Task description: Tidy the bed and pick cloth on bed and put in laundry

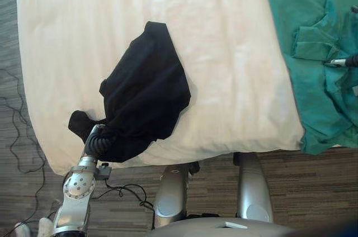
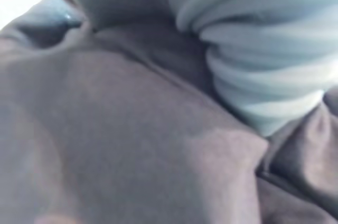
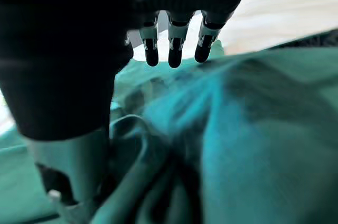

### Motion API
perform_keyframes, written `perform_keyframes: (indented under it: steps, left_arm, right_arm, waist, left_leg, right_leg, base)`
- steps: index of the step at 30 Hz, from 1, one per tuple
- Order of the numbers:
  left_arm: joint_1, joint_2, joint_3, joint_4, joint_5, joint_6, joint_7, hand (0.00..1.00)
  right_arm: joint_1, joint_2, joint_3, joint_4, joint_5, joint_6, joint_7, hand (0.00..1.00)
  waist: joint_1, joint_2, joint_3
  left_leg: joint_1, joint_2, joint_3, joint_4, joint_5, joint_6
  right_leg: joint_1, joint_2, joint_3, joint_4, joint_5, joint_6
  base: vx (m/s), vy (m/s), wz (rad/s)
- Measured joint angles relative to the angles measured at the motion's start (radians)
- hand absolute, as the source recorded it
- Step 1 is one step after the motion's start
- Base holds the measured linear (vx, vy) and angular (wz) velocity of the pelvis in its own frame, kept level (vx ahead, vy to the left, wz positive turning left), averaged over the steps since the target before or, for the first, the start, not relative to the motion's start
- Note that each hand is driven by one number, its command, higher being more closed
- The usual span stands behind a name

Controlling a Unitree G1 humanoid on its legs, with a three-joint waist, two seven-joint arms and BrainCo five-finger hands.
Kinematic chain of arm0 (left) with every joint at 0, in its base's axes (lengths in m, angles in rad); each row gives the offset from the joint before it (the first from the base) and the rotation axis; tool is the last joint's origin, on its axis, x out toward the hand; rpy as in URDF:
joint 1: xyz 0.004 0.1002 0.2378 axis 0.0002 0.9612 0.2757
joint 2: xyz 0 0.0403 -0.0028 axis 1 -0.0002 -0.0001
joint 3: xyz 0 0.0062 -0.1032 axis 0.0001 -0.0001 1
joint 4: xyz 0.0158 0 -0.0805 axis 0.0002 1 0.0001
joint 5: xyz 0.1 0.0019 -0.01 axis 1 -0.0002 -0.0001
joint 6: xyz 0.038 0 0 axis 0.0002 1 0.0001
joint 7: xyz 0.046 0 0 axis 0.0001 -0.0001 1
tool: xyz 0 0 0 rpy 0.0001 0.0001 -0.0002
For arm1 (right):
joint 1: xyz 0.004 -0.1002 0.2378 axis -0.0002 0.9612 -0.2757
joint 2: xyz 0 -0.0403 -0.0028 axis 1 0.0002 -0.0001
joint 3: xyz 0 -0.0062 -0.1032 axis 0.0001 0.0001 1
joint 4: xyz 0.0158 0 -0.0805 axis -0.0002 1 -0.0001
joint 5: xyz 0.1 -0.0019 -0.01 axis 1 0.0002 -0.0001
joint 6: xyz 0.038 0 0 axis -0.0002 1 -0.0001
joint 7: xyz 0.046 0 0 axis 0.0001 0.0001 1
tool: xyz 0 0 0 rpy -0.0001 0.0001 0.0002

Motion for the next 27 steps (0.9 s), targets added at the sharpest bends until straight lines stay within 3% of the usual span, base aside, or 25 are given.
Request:
perform_keyframes:
  steps: [6, 7, 13, 16, 22, 27]
  left_arm:
    - [-0.005, 0.008, 0.010, 0.022, -0.036, -0.003, 0.000, 1.00]
    - [-0.007, 0.011, 0.014, 0.036, -0.043, -0.007, 0.000, 1.00]
    - [-0.063, 0.022, 0.016, 0.097, -0.053, -0.007, -0.022, 1.00]
    - [-0.096, 0.015, 0.015, 0.135, -0.053, -0.005, -0.022, 1.00]
    - [-0.125, -0.024, 0.017, 0.195, -0.053, 0.024, -0.020, 1.00]
    - [-0.125, -0.076, 0.019, 0.282, -0.032, 0.047, -0.015, 1.00]
  right_arm:
    - [-0.101, 0.001, 0.049, 0.064, 0.054, -0.024, -0.009, 0.00]
    - [-0.116, 0.002, 0.078, 0.085, 0.072, -0.032, -0.008, 1.00]
    - [-0.181, 0.026, 0.115, 0.175, 0.100, -0.058, 0.000, 1.00]
    - [-0.192, 0.080, 0.114, 0.214, 0.110, -0.058, -0.002, 1.00]
    - [-0.099, 0.241, 0.110, 0.244, 0.111, -0.055, -0.012, 1.00]
    - [0.073, 0.430, 0.123, 0.256, 0.092, -0.038, -0.011, 1.00]
  waist:
    - [-0.012, 0.012, 0.007]
    - [-0.020, 0.014, 0.008]
    - [-0.022, 0.016, 0.007]
    - [-0.022, 0.016, 0.007]
    - [-0.026, 0.002, -0.023]
    - [-0.020, -0.039, -0.129]
  left_leg:
    - [-0.023, -0.008, 0.002, -0.034, 0.027, -0.003]
    - [-0.024, -0.008, 0.001, -0.033, 0.027, -0.003]
    - [-0.015, -0.008, -0.005, -0.035, 0.035, -0.006]
    - [0.020, -0.008, -0.018, -0.054, 0.044, -0.014]
    - [0.124, 0.007, -0.056, -0.089, 0.061, -0.028]
    - [0.220, 0.018, -0.072, -0.120, 0.058, -0.041]
  right_leg:
    - [-0.048, -0.001, 0.005, 0.014, 0.000, 0.000]
    - [-0.049, -0.001, 0.004, 0.015, 0.000, 0.000]
    - [-0.041, -0.004, 0.001, 0.026, 0.000, 0.000]
    - [-0.007, -0.004, -0.013, 0.026, -0.003, -0.006]
    - [0.111, 0.006, -0.064, 0.006, -0.020, -0.022]
    - [0.214, 0.016, -0.093, -0.005, -0.054, -0.025]
  base:
    - [0.03, -0.043, 0.02]
    - [0.03, -0.045, 0.02]
    - [0.01, -0.020, 0.03]
    - [0.02, -0.049, 0.08]
    - [0.07, -0.039, 0.11]
    - [0.12, -0.031, 0.08]
